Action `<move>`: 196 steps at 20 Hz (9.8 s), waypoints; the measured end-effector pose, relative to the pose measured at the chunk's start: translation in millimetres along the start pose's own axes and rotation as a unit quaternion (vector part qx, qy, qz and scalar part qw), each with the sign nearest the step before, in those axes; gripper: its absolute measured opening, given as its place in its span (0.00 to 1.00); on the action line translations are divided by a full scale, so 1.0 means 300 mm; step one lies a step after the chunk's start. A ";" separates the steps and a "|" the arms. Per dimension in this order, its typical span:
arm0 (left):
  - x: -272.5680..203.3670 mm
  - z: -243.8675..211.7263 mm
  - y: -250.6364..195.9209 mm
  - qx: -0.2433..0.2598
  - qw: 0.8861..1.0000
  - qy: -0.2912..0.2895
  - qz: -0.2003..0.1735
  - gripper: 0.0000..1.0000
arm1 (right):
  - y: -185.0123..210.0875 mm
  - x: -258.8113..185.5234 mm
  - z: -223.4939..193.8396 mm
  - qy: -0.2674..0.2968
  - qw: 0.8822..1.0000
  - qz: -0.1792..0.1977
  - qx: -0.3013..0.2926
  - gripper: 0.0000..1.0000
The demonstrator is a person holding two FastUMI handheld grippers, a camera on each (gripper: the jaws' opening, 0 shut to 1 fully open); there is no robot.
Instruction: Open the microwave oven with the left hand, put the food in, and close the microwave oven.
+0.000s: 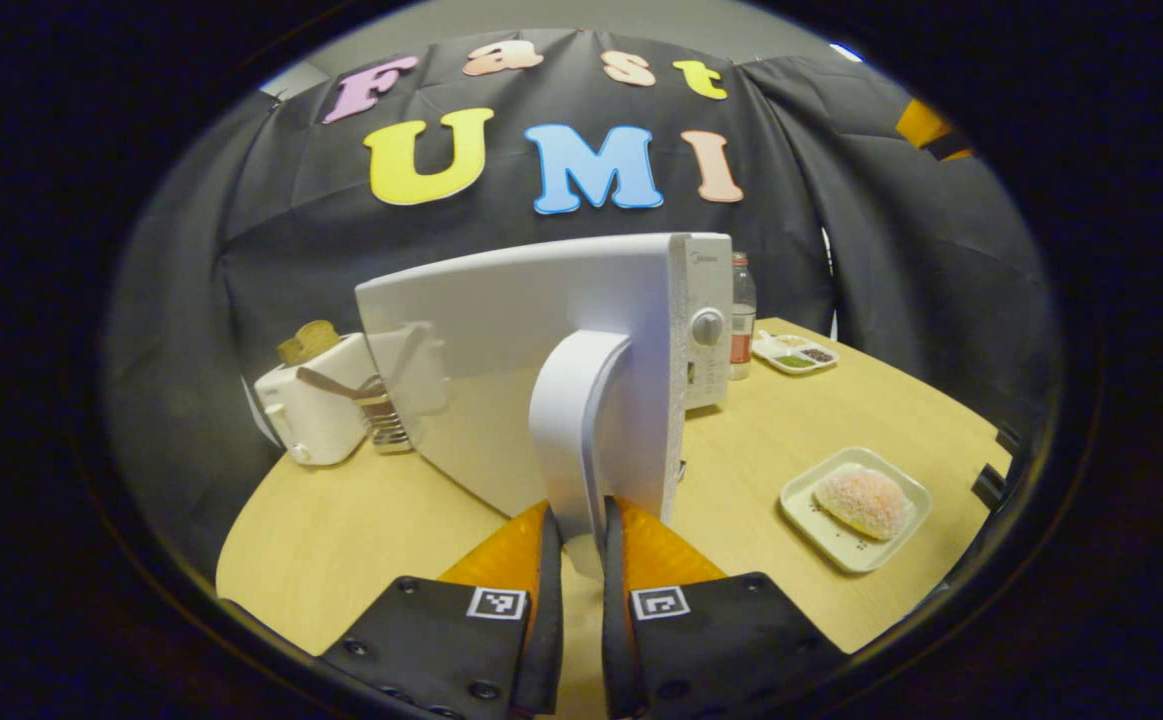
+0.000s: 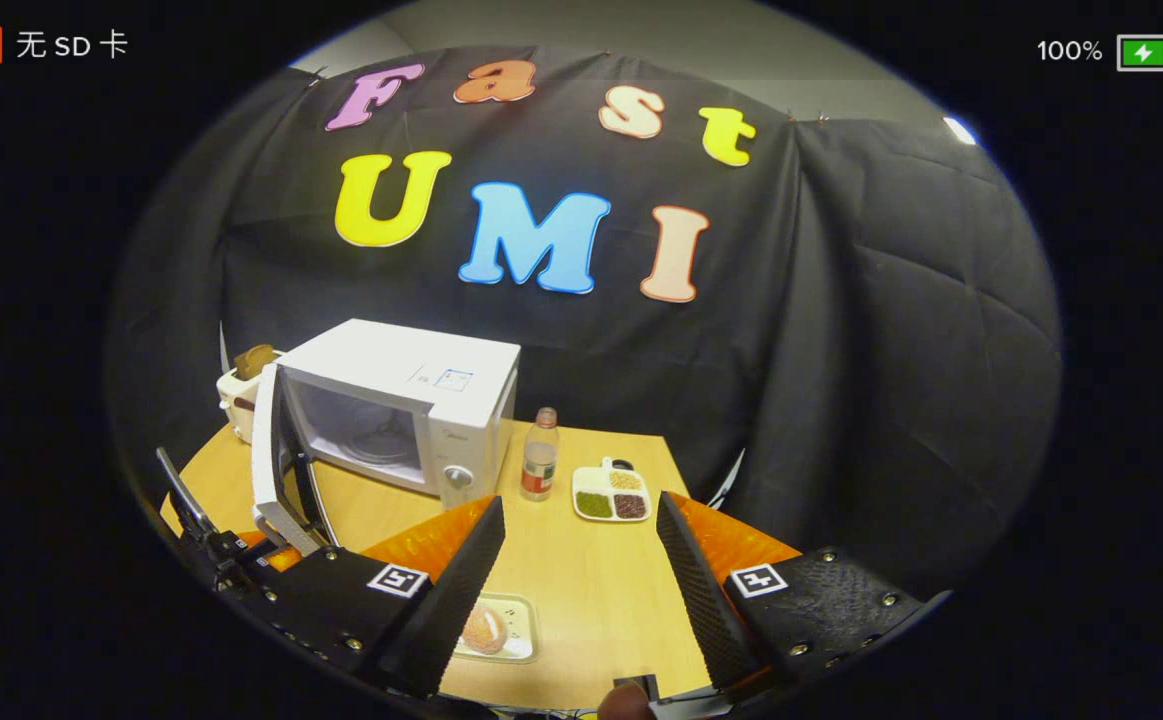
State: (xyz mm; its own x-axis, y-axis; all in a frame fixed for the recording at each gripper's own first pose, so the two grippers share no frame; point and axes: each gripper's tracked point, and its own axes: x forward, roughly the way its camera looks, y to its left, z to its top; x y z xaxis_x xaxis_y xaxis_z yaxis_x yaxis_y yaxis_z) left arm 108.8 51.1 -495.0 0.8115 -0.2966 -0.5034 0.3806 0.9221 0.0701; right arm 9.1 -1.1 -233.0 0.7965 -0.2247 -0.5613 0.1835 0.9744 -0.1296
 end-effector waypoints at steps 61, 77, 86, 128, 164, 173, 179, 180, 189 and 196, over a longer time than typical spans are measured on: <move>-1.127 0.353 0.317 -0.126 0.981 -0.052 0.137 0.86 | 0.922 0.268 -0.335 0.169 0.934 0.205 0.239 0.50; -0.990 0.291 0.381 -0.182 0.950 0.092 0.235 0.80 | 1.274 0.943 -0.164 0.076 0.878 0.211 0.423 0.49; -0.946 0.281 0.381 -0.177 0.939 0.129 0.265 0.83 | 1.281 1.155 -0.081 0.022 0.859 0.154 0.489 0.51; -0.469 -0.033 0.636 -0.153 0.984 0.070 0.051 0.89 | 0.757 -0.031 -0.234 0.077 0.897 0.296 0.320 0.98; 0.533 0.421 -0.184 0.048 0.993 0.035 -0.103 0.81 | 0.092 0.021 -0.265 0.069 0.917 0.141 0.367 0.98; 0.623 0.492 -0.200 0.008 0.995 0.012 -0.099 0.82 | 0.153 0.124 -0.236 0.087 0.922 0.128 0.356 0.98; 0.631 0.492 -0.199 0.005 0.996 0.007 -0.090 0.80 | 0.181 0.156 -0.225 0.097 0.921 0.139 0.350 0.98; 0.631 0.494 -0.198 0.006 0.996 0.007 -0.090 0.81 | 0.183 0.156 -0.219 0.097 0.921 0.143 0.349 0.98; 0.603 0.526 -0.228 0.029 0.997 0.008 -0.067 0.78 | 0.068 0.033 -0.203 0.058 0.930 0.140 0.334 0.98; 0.036 0.705 -0.230 0.004 0.999 -0.044 -0.025 0.81 | -0.068 -0.025 -0.082 -0.010 0.950 0.174 0.258 0.98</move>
State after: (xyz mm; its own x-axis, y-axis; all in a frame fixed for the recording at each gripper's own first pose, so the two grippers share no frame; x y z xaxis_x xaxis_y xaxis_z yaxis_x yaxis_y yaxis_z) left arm 185.0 -68.1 -323.2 0.8273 -0.3628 -0.4288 0.4241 0.9040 0.0535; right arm -14.7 -19.3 -246.2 0.8706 0.1054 -0.4805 0.1615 0.8614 0.4816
